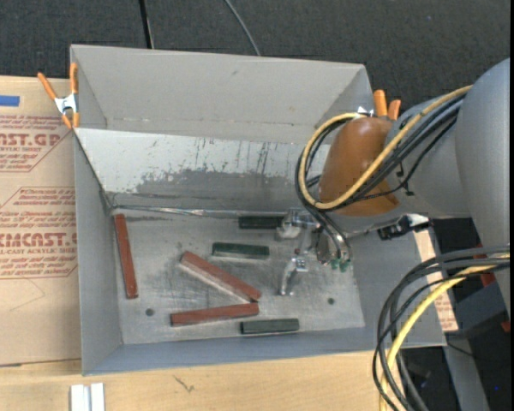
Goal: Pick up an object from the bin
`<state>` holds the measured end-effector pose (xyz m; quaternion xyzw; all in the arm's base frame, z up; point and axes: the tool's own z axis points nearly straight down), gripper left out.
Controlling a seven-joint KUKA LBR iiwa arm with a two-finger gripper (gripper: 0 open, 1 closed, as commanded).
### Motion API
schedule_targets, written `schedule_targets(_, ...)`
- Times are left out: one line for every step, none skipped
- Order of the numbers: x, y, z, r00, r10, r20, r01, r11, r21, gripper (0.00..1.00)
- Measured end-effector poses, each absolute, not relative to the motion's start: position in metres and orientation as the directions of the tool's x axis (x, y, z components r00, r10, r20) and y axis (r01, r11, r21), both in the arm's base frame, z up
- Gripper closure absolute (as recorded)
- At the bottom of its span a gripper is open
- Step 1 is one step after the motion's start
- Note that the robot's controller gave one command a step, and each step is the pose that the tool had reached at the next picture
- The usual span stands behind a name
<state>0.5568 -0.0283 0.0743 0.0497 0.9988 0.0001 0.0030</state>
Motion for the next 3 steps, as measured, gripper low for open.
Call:
schedule_targets(0.581,0.023,0.079,-0.969,0.244,-0.021,0.244,0.97,0.005,1.0)
schedule_targets(0.581,0.023,0.079,-0.969,0.244,-0.021,0.244,0.97,0.005,1.0)
schedule_targets(0.578,0.025,0.215,-0.96,0.279,-0.003,0.279,0.96,0.001,1.0)
